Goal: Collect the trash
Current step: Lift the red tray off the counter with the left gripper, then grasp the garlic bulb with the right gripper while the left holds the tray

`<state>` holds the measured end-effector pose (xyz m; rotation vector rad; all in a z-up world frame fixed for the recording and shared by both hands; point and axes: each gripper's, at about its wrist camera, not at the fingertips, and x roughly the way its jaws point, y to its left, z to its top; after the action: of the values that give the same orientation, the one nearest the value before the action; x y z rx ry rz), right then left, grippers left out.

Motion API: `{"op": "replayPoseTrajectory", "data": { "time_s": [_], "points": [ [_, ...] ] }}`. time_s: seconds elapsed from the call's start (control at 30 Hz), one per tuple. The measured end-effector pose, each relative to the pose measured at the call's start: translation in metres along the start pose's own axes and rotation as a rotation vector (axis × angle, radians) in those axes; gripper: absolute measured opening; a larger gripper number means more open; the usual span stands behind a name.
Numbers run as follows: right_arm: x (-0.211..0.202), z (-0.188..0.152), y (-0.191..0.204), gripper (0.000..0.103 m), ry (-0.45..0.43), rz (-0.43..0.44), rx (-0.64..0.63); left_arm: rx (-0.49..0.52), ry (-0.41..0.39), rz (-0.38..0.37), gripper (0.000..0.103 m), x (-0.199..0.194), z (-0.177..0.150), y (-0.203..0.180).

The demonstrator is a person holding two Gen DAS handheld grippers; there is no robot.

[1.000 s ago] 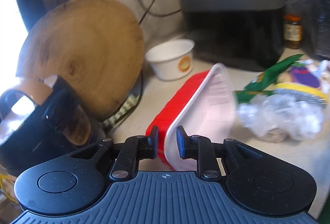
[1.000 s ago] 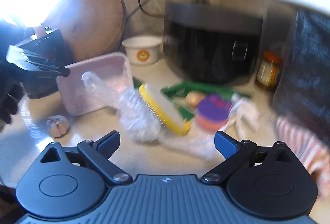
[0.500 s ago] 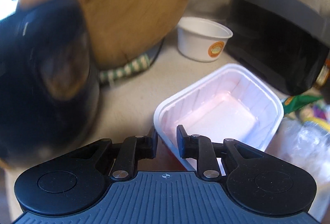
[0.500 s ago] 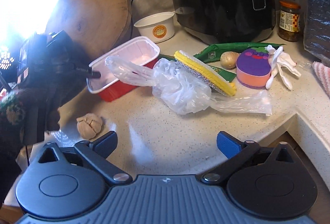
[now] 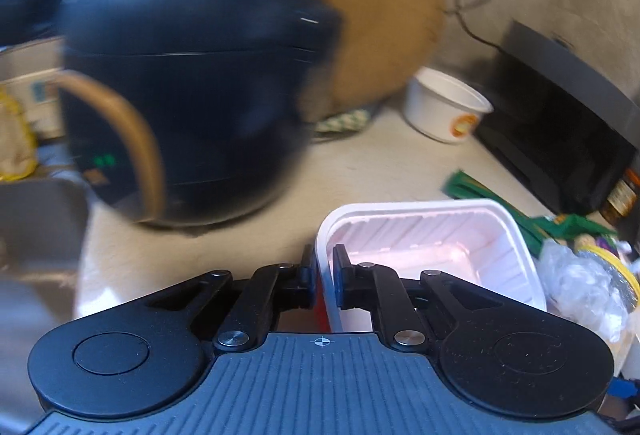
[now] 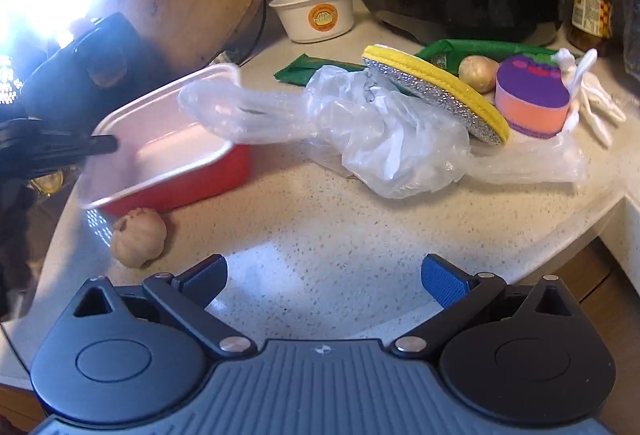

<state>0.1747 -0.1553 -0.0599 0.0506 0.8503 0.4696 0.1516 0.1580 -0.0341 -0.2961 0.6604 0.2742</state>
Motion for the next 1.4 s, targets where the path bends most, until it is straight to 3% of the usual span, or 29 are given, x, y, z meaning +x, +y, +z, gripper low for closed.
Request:
{"op": "replayPoseTrajectory", "data": {
  "time_s": [0.23,0.37,0.5,0.67,0.73,0.8,0.83,1.03,1.2,1.4],
  "points": [
    [0.002,-0.003,0.010,0.103,0.027,-0.034,-0.065,-0.022,0.070,0.042,0.019,-0.001,-0.010,0.026],
    [0.006,0.001,0.028,0.099,0.093,0.018,-0.180,-0.033,0.061,0.017,0.020,-0.002,-0.013,0.030],
    [-0.004,0.006,0.061,0.096,-0.029,0.170,-0.197,-0.012,0.052,0.041,0.028,0.001,-0.012,0.027],
    [0.032,0.009,0.119,0.096,-0.046,0.185,-0.354,-0.045,0.077,0.006,0.029,0.003,-0.014,0.035],
    [0.045,0.006,0.134,0.089,-0.036,0.170,-0.397,-0.072,0.104,-0.019,0.027,0.009,-0.015,0.039],
    [0.051,0.003,0.143,0.062,-0.028,0.157,-0.435,-0.085,0.117,-0.042,0.027,0.015,-0.017,0.041],
    [0.052,0.002,0.145,0.056,-0.015,0.159,-0.451,-0.088,0.120,-0.048,0.026,0.018,-0.018,0.042],
    [0.021,0.003,0.116,0.056,-0.006,0.149,-0.351,-0.125,0.106,-0.042,0.013,0.020,-0.020,0.037],
    [-0.033,-0.012,0.073,0.056,-0.095,0.087,-0.238,-0.030,0.081,-0.088,0.011,0.004,-0.021,0.005],
    [-0.109,-0.067,0.000,0.056,-0.172,-0.054,-0.066,0.113,0.021,-0.135,0.012,-0.047,-0.046,-0.061]
  ]
}}
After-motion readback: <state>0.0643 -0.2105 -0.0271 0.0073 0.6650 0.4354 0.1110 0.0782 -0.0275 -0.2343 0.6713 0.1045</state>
